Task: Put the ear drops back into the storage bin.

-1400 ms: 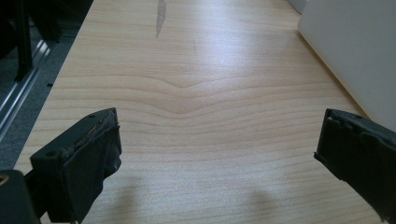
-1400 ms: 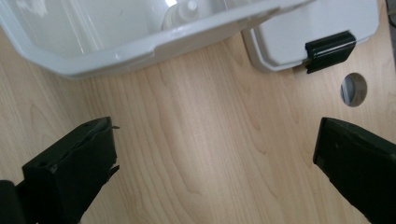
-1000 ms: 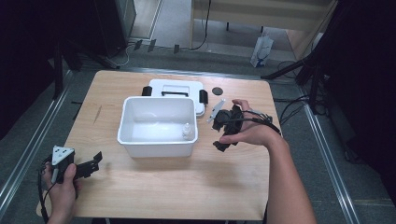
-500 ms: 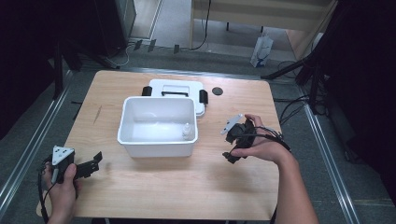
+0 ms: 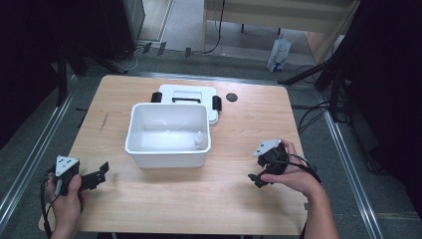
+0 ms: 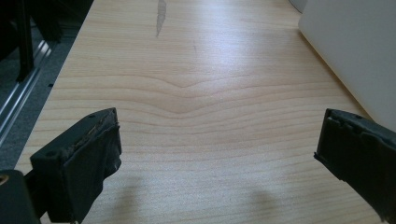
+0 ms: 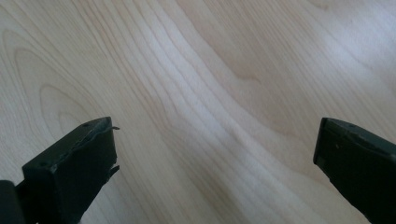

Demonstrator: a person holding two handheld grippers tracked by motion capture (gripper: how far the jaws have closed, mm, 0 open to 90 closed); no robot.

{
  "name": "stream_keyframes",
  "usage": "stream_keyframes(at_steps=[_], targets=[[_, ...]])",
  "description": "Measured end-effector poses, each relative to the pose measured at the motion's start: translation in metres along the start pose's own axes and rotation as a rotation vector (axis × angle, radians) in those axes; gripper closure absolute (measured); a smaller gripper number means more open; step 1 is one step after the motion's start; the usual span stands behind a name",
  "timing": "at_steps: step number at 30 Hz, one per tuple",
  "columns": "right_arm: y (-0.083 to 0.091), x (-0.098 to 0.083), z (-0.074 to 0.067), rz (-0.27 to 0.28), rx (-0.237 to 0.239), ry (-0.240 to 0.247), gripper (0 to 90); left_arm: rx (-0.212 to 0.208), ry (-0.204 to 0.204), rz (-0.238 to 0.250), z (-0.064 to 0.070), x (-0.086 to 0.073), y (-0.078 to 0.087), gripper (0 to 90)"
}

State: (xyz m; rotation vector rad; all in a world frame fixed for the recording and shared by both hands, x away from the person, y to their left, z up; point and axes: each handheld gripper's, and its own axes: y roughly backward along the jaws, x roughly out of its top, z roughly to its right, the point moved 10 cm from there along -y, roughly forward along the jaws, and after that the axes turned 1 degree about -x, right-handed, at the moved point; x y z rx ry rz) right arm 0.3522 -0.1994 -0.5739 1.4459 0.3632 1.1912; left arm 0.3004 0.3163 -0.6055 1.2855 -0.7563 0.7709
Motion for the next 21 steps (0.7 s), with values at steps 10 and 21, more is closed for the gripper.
stream_keyframes(at_steps=[10,21], targets=[[0.002,-0.036,-0.002,0.067,-0.025,-0.093,0.0,0.001,-0.002,-0.001,0.0,0.0,0.0,0.7],[0.004,-0.072,-0.008,0.182,-0.059,-0.233,0.0,0.002,-0.003,0.001,0.001,0.0,0.0,0.7]])
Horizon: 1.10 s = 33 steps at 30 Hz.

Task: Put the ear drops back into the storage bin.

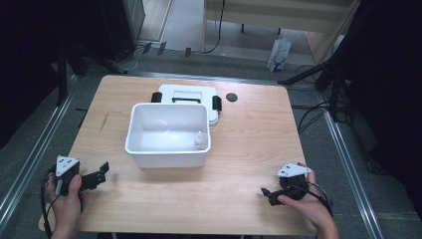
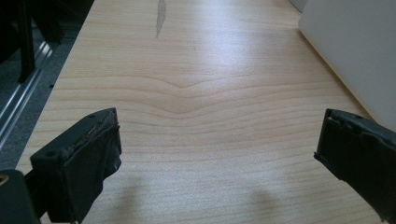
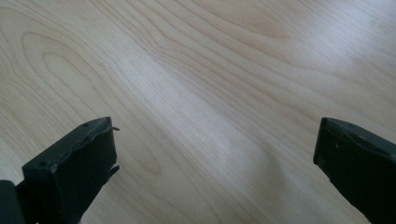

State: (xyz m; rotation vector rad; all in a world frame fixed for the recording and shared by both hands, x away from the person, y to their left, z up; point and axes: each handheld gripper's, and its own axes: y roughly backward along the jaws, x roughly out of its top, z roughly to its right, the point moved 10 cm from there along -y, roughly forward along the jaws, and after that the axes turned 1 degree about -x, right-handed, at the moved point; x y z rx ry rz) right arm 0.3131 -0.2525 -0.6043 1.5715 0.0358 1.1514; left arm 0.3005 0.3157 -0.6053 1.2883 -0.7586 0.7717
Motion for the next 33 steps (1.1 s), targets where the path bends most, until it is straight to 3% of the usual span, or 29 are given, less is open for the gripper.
stream_keyframes(at_steps=[5,13,17,24,33], targets=[[0.007,-0.015,0.002,0.062,0.005,-0.081,0.0,0.002,-0.003,0.0,0.0,0.0,0.0,0.7],[0.014,-0.033,0.003,0.144,-0.012,-0.149,0.0,0.004,-0.011,-0.003,0.001,0.0,0.0,0.7],[0.022,-0.032,0.007,0.216,-0.025,-0.205,0.0,-0.005,-0.008,-0.011,0.001,-0.001,-0.001,0.7],[0.024,-0.031,0.012,0.267,-0.024,-0.27,0.0,-0.011,-0.006,-0.009,0.001,-0.001,-0.001,0.7],[0.025,-0.031,0.01,0.279,0.01,-0.276,0.0,0.008,-0.033,-0.015,0.003,-0.001,-0.002,0.7]])
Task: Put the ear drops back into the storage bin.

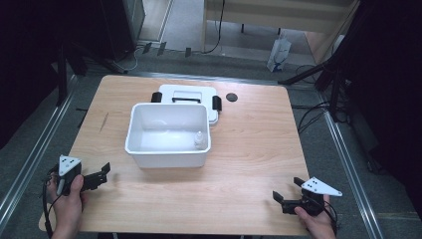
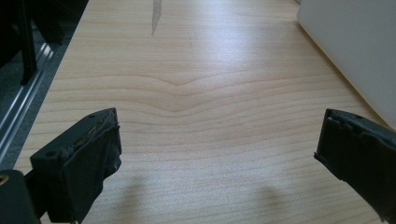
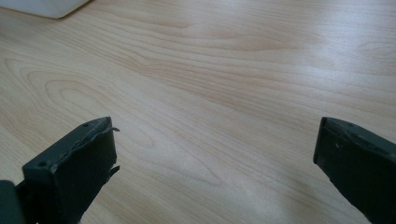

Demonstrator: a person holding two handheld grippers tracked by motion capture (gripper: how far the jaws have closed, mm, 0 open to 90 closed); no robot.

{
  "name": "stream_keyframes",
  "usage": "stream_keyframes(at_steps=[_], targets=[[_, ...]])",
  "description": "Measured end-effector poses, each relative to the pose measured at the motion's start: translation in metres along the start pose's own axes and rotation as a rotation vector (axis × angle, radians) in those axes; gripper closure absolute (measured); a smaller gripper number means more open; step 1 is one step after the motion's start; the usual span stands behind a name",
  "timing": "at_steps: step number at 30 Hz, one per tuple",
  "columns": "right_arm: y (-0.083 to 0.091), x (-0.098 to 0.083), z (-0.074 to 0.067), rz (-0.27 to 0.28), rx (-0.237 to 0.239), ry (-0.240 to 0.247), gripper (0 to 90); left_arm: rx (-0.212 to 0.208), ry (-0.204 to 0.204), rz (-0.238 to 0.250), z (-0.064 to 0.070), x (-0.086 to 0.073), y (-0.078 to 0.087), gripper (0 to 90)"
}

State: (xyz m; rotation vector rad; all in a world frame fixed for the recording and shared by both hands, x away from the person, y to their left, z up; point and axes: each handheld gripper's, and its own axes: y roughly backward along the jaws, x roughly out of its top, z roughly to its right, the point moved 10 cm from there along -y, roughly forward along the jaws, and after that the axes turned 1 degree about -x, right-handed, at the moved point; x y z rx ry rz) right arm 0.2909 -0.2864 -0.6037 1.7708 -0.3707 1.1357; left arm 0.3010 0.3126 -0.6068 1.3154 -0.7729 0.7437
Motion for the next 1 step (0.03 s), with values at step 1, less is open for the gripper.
stream_keyframes(at_steps=[1], targets=[[-0.0003,-0.0002,-0.0001,-0.004,0.002,-0.001,0.0,0.001,-0.001,-0.003,0.0001,-0.0002,0.0001,0.7]])
